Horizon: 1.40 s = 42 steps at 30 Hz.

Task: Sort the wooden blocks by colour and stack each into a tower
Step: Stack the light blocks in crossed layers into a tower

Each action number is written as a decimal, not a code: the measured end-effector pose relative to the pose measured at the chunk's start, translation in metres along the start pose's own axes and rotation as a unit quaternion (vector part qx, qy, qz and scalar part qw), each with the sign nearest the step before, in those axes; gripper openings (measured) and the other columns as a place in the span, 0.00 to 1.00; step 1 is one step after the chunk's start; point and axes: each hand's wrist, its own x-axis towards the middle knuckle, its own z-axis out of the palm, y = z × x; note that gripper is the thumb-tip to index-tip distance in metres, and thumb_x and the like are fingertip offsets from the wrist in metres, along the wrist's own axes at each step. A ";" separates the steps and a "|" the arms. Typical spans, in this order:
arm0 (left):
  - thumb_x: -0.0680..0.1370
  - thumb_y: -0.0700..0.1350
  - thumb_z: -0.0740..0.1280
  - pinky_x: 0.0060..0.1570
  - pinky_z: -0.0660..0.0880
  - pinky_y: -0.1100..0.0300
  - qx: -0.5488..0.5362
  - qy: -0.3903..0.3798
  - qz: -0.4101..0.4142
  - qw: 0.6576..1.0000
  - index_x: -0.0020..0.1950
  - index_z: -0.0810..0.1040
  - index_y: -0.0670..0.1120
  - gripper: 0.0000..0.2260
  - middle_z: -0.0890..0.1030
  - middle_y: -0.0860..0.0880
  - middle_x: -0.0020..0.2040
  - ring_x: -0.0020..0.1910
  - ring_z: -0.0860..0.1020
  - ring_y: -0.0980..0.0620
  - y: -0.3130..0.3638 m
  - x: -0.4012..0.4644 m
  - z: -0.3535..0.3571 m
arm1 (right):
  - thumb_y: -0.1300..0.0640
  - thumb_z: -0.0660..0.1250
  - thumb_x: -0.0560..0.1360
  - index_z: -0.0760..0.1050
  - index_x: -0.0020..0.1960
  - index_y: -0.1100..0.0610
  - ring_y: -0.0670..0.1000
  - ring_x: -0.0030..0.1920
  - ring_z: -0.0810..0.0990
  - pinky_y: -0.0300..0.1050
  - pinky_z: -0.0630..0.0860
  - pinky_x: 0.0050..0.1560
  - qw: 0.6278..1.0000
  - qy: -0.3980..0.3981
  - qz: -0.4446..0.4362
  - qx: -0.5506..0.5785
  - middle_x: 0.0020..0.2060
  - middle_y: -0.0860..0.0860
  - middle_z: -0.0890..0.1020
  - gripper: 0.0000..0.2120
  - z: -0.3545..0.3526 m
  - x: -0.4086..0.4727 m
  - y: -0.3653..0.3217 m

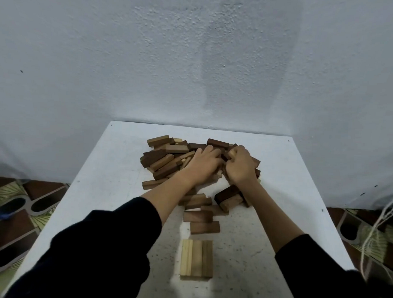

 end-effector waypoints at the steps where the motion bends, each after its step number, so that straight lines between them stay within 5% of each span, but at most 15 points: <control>1: 0.76 0.48 0.66 0.47 0.61 0.58 -0.089 0.023 -0.021 0.996 0.53 0.77 0.43 0.10 0.74 0.47 0.56 0.58 0.67 0.47 -0.001 -0.002 0.000 | 0.67 0.58 0.71 0.69 0.45 0.58 0.52 0.44 0.72 0.43 0.66 0.41 1.000 0.010 0.005 -0.015 0.46 0.54 0.74 0.06 0.000 0.001 0.001; 5: 0.76 0.42 0.68 0.43 0.69 0.61 -0.415 0.102 -0.140 0.893 0.46 0.76 0.43 0.03 0.78 0.49 0.42 0.45 0.74 0.52 0.001 -0.014 -0.010 | 0.61 0.60 0.74 0.77 0.50 0.58 0.57 0.49 0.79 0.45 0.74 0.44 0.993 0.037 0.024 -0.110 0.47 0.54 0.81 0.09 -0.001 0.002 0.002; 10: 0.82 0.45 0.59 0.35 0.66 0.67 -0.544 0.094 -0.238 0.799 0.52 0.71 0.43 0.06 0.73 0.51 0.39 0.35 0.71 0.58 -0.007 -0.026 -0.025 | 0.58 0.62 0.77 0.78 0.46 0.57 0.55 0.47 0.80 0.39 0.62 0.31 0.964 0.027 -0.046 -0.262 0.43 0.53 0.82 0.07 0.012 0.004 -0.005; 14: 0.83 0.42 0.51 0.31 0.63 0.63 -0.620 0.092 -0.288 0.724 0.50 0.71 0.45 0.10 0.69 0.49 0.35 0.31 0.67 0.55 -0.017 -0.035 -0.025 | 0.63 0.61 0.77 0.75 0.42 0.57 0.55 0.43 0.81 0.42 0.66 0.34 0.936 0.003 -0.079 -0.344 0.32 0.51 0.74 0.07 0.024 -0.005 -0.016; 22: 0.84 0.45 0.50 0.28 0.61 0.66 -0.633 0.104 -0.311 0.701 0.52 0.73 0.47 0.12 0.68 0.50 0.35 0.29 0.64 0.57 -0.030 -0.061 -0.024 | 0.68 0.60 0.75 0.71 0.39 0.57 0.53 0.34 0.75 0.42 0.68 0.32 0.925 -0.018 -0.085 -0.369 0.30 0.51 0.73 0.10 0.034 -0.004 -0.024; 26: 0.84 0.44 0.54 0.33 0.66 0.66 -0.588 0.120 -0.329 0.729 0.53 0.72 0.45 0.08 0.72 0.51 0.36 0.33 0.68 0.57 -0.034 -0.070 -0.024 | 0.68 0.60 0.76 0.72 0.39 0.57 0.50 0.29 0.70 0.41 0.65 0.30 0.927 -0.015 -0.075 -0.367 0.27 0.50 0.68 0.10 0.032 -0.004 -0.025; 28: 0.82 0.40 0.58 0.35 0.71 0.66 -0.585 0.144 -0.320 0.731 0.56 0.74 0.45 0.07 0.77 0.51 0.39 0.35 0.73 0.58 -0.036 -0.074 -0.025 | 0.66 0.61 0.76 0.74 0.40 0.58 0.51 0.31 0.73 0.41 0.65 0.30 0.940 -0.006 -0.061 -0.336 0.27 0.49 0.69 0.08 0.030 -0.006 -0.028; 31: 0.78 0.35 0.65 0.36 0.77 0.65 -0.645 0.173 -0.303 0.680 0.56 0.78 0.42 0.08 0.84 0.47 0.43 0.36 0.81 0.57 -0.038 -0.080 -0.028 | 0.56 0.63 0.76 0.67 0.35 0.58 0.53 0.37 0.77 0.41 0.64 0.32 0.975 0.016 -0.021 -0.219 0.30 0.49 0.70 0.13 0.019 -0.006 -0.037; 34: 0.75 0.35 0.69 0.39 0.80 0.61 -0.663 0.189 -0.303 0.658 0.52 0.80 0.39 0.07 0.84 0.44 0.43 0.39 0.83 0.53 -0.036 -0.081 -0.035 | 0.59 0.68 0.70 0.63 0.29 0.58 0.50 0.30 0.69 0.39 0.60 0.30 0.999 -0.023 0.035 0.007 0.27 0.50 0.68 0.17 0.003 -0.011 -0.052; 37: 0.74 0.37 0.70 0.47 0.81 0.54 -0.693 0.194 -0.310 0.621 0.46 0.80 0.40 0.02 0.83 0.43 0.42 0.41 0.82 0.50 -0.031 -0.083 -0.046 | 0.64 0.73 0.68 0.70 0.33 0.61 0.46 0.21 0.68 0.34 0.61 0.22 0.971 -0.100 0.077 0.204 0.26 0.52 0.68 0.11 -0.014 -0.029 -0.074; 39: 0.74 0.38 0.71 0.51 0.80 0.49 -0.708 0.187 -0.306 0.609 0.44 0.81 0.41 0.01 0.83 0.44 0.42 0.43 0.81 0.47 -0.029 -0.088 -0.052 | 0.64 0.73 0.69 0.75 0.39 0.63 0.41 0.15 0.66 0.31 0.59 0.17 0.959 -0.131 0.082 0.237 0.27 0.53 0.69 0.07 -0.021 -0.044 -0.086; 42: 0.74 0.37 0.71 0.46 0.81 0.54 -0.727 0.178 -0.294 0.595 0.43 0.81 0.41 0.00 0.84 0.45 0.40 0.41 0.82 0.48 -0.027 -0.099 -0.062 | 0.66 0.72 0.70 0.74 0.35 0.62 0.40 0.15 0.66 0.30 0.61 0.17 0.951 -0.161 0.058 0.256 0.23 0.51 0.72 0.08 -0.026 -0.060 -0.099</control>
